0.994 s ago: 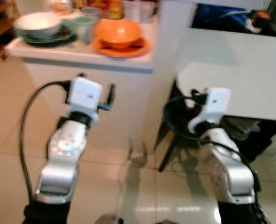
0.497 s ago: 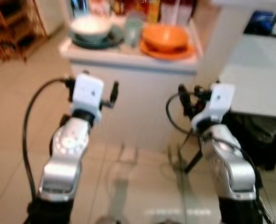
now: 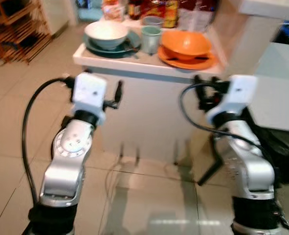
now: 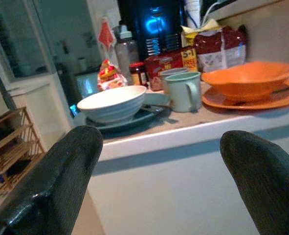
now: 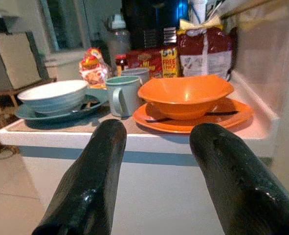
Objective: Setting the table
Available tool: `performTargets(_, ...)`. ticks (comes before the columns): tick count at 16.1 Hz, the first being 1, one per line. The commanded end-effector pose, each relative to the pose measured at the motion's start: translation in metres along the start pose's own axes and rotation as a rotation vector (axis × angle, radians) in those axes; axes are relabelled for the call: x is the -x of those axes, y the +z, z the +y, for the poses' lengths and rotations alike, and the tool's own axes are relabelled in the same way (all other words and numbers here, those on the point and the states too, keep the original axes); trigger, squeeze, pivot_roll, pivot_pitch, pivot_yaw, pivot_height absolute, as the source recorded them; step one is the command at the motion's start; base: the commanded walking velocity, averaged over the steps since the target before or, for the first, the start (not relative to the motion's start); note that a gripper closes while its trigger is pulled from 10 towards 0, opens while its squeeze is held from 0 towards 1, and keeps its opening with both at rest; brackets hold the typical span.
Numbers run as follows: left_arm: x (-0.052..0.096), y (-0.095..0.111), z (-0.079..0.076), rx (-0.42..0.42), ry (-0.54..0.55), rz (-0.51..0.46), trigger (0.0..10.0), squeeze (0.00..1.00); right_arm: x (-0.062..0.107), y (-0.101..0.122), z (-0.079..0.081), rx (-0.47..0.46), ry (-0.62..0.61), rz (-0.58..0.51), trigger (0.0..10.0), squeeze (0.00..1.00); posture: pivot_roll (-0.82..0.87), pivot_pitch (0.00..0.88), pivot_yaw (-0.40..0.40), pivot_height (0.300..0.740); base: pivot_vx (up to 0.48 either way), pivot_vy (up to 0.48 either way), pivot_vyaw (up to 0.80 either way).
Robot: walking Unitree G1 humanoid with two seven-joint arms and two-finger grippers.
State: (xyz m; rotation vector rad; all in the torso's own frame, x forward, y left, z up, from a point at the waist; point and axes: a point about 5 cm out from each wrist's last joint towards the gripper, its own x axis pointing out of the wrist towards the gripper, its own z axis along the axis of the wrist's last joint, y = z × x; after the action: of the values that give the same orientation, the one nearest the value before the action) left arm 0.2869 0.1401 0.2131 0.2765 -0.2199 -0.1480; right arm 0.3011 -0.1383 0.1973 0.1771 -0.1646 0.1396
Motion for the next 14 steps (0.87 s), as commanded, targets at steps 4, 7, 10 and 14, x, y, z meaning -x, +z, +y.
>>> performTargets(4,0.001,0.001,0.006,-0.013,0.014,-0.001,10.0,0.00,-0.007,0.002,0.011,-0.095,0.077,0.020,10.0,1.00,0.08,0.047,-0.053,0.740,0.480,0.000,0.00)
performTargets(7,0.001,0.002,0.005,-0.011,0.011,-0.005,10.0,0.00,-0.008,0.005,0.010,-0.097,0.075,0.014,10.0,1.00,0.08,0.048,-0.054,0.740,0.480,0.000,0.00)
performTargets(10,0.001,0.002,0.004,-0.013,0.000,-0.006,10.0,0.00,-0.008,0.008,0.007,-0.072,0.064,0.006,10.0,1.00,0.08,0.048,-0.052,0.740,0.480,0.000,0.00)
performTargets(14,0.004,0.008,-0.007,0.025,-0.093,-0.051,10.0,0.00,-0.013,0.023,-0.005,-0.101,-0.043,-0.030,10.0,0.00,0.08,0.049,-0.051,0.740,0.104,0.000,0.00)
